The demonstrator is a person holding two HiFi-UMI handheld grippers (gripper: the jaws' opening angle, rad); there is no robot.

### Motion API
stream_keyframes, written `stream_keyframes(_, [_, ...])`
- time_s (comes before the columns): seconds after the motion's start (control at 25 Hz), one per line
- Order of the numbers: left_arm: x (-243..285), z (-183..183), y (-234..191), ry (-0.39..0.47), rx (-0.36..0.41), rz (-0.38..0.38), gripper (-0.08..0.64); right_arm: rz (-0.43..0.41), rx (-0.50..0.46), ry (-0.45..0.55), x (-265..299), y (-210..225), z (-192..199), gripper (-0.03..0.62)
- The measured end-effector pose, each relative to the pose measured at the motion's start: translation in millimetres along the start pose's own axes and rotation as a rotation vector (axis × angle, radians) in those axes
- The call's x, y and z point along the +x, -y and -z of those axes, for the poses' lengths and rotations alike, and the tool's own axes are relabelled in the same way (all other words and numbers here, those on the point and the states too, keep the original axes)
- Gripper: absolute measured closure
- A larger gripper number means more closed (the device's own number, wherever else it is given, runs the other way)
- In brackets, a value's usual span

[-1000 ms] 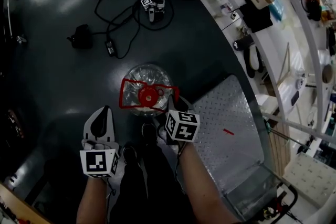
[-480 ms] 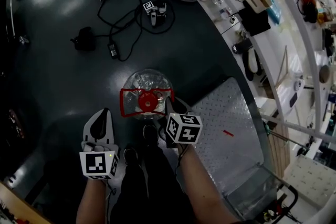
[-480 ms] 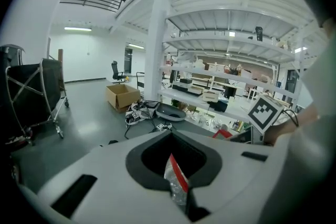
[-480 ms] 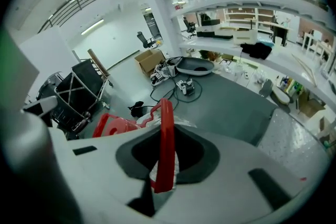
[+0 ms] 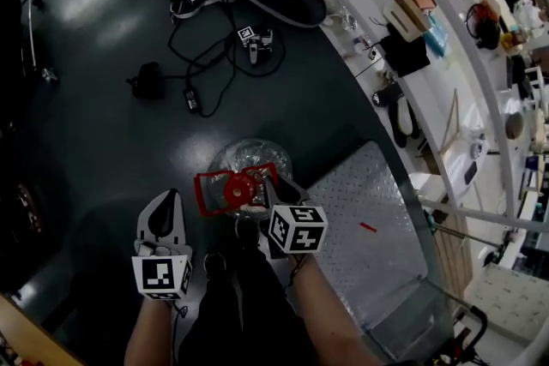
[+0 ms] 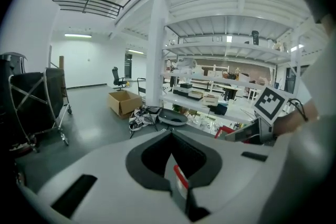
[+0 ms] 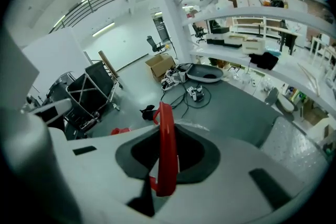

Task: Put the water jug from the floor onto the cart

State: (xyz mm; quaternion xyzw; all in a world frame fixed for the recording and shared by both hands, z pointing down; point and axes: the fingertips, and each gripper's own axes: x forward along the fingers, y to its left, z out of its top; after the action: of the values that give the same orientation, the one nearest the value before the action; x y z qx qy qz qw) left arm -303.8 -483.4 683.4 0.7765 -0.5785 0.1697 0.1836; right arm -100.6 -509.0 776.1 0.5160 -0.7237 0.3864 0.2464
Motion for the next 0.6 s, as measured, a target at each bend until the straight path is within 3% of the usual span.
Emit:
stream_keyframes(0.32, [-66.3,-43.9,-4.7,0.055,0.009,0.006,0.555,0.008,0.061,0.14,-97.3,-26.9,-43.4,0.549])
stream_keyframes(0.6, [-144.3,-95.7,-11.1,0.132,0.05,0.035,0.555,-0.022,0.034,0.265,-205.8,-82.7,-78.7,0.549])
